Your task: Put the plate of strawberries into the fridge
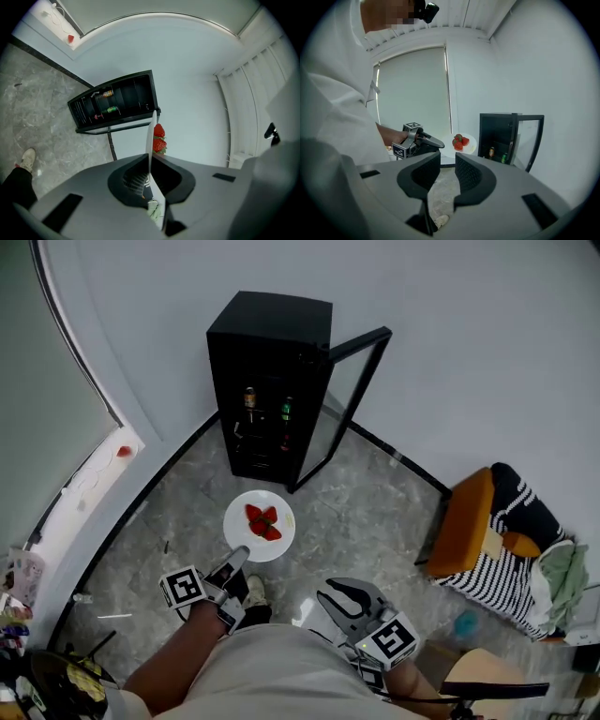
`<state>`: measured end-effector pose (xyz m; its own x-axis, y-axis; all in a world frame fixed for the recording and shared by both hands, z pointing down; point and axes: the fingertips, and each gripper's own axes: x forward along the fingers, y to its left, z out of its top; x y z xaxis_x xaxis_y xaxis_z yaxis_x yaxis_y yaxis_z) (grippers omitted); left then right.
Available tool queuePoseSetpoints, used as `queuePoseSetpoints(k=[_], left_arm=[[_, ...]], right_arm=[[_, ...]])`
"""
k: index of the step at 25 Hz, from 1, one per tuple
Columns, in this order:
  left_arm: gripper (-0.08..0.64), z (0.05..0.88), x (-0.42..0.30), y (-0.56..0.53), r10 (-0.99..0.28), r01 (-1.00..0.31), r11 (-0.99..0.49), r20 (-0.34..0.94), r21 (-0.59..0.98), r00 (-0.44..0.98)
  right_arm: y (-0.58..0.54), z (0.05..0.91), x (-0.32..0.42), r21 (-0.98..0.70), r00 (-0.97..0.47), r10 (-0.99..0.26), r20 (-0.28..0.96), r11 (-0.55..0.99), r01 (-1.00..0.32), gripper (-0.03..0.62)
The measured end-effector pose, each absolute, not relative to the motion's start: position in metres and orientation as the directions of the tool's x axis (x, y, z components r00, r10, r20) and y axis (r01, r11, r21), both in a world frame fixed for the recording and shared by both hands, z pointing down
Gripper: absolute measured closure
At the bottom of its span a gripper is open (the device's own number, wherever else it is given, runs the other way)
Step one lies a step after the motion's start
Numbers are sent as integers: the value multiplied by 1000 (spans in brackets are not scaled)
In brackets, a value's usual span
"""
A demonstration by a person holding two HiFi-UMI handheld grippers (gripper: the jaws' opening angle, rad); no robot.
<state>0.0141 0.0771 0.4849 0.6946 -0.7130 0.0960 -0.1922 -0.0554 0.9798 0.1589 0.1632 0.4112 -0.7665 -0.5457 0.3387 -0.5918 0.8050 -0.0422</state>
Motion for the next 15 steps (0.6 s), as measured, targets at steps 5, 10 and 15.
queuePoseSetpoints(k=[5, 10, 15], left_arm=[[535, 495, -12, -2, -690, -241, -67, 130, 968, 712], [535, 507, -25, -70, -706, -240, -37, 144, 970, 693], [536, 530, -30, -138, -745, -232, 9, 162, 973, 648]], right_arm=[[89, 408, 132, -75, -747, -575, 333, 774, -629, 485], [36, 415, 118, -91, -746, -559, 362, 775, -625, 486], [-19, 421, 116, -118, -777, -520, 354, 800, -589, 499]])
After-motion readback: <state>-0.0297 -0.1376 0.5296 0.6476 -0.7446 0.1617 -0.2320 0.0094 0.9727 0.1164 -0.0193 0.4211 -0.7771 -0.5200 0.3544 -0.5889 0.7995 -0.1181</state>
